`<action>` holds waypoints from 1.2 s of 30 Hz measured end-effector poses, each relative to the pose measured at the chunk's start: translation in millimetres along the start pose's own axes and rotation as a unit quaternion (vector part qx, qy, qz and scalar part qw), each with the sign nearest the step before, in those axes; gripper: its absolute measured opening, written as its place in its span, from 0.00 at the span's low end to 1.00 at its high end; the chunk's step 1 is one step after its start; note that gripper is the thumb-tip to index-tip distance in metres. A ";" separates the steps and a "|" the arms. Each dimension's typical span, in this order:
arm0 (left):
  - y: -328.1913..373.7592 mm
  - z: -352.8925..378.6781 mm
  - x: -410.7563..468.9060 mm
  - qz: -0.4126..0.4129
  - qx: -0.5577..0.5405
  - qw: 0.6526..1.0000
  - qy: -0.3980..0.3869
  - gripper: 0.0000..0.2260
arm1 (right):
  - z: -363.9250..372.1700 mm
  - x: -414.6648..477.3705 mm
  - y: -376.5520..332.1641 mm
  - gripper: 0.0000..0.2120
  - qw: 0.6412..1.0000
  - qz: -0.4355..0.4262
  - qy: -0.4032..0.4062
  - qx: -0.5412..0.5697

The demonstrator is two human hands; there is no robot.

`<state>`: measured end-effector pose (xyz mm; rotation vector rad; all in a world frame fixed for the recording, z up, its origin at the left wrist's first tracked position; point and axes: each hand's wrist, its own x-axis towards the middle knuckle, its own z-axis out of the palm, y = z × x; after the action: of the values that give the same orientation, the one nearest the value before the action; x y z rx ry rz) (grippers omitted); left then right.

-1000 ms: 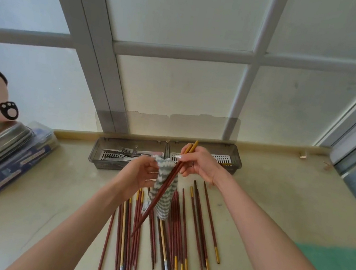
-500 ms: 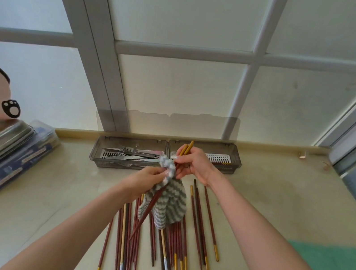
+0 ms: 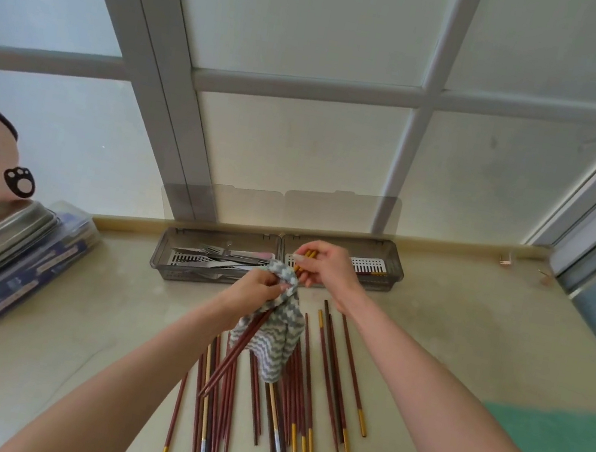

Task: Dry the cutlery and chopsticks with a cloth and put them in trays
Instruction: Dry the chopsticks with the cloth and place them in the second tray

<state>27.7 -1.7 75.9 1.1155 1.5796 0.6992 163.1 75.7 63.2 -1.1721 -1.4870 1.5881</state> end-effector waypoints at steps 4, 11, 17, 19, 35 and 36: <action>2.5 -6.8 -0.6 -0.005 0.036 0.999 -0.017 0.13 | -12.5 13.4 -11.5 0.03 0.995 0.044 0.092 0.016; -27.9 -33.3 -17.5 -0.030 0.015 0.998 -0.049 0.11 | -64.8 33.7 -21.0 0.06 0.965 0.062 0.249 0.048; -54.5 -40.0 -22.0 -0.082 -0.243 0.964 0.073 0.09 | -83.4 33.1 -28.0 0.08 0.893 0.066 0.341 0.284; -46.1 -28.4 -14.7 -0.066 -0.356 0.930 0.067 0.10 | -52.6 24.2 -21.7 0.07 0.898 0.085 0.257 0.348; -15.5 -6.4 28.1 -0.073 -0.448 0.849 0.272 0.15 | 48.2 -18.3 10.1 0.05 0.960 0.189 0.047 0.201; -16.7 -7.4 28.0 -0.081 -0.442 0.850 0.276 0.14 | 50.1 -20.9 11.5 0.05 0.966 0.193 0.024 0.173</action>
<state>14.6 17.9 52.3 0.0811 1.4859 1.5202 126.4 35.4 53.1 -1.3331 -0.9312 1.9642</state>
